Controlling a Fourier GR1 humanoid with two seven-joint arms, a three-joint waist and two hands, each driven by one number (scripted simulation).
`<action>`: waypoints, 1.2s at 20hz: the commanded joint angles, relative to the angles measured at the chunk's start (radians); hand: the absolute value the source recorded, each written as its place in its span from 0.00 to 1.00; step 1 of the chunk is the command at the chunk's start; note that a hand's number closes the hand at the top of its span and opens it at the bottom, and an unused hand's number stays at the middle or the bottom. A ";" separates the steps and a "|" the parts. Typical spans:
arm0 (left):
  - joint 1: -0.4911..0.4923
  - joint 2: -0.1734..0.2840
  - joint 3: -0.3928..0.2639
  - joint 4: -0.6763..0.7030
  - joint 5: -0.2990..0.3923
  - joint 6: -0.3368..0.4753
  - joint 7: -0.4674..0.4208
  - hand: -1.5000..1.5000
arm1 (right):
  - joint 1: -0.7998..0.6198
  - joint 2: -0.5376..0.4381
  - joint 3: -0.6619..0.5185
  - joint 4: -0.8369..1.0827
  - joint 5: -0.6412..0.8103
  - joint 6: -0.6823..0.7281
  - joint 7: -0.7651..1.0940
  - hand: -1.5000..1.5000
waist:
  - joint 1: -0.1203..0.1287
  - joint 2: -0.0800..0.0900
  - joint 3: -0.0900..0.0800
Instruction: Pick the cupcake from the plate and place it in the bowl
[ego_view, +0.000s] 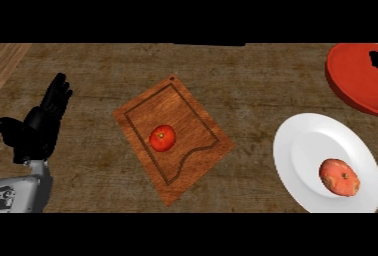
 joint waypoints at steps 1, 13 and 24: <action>-0.037 0.020 0.016 0.001 0.015 -0.018 0.018 0.50 | -0.050 -0.073 -0.015 0.145 0.015 -0.002 -0.093 1.00 | 0.014 0.007 0.001; -0.030 -0.011 -0.019 -0.024 0.001 -0.009 0.026 0.50 | -0.007 -0.106 0.021 0.328 0.078 0.122 -0.114 0.00 | 0.030 0.016 0.006; -0.008 -0.006 0.000 -0.015 -0.004 0.004 0.015 0.50 | -0.069 -0.229 -0.376 0.435 -0.319 0.377 -0.088 0.00 | 0.011 0.017 0.009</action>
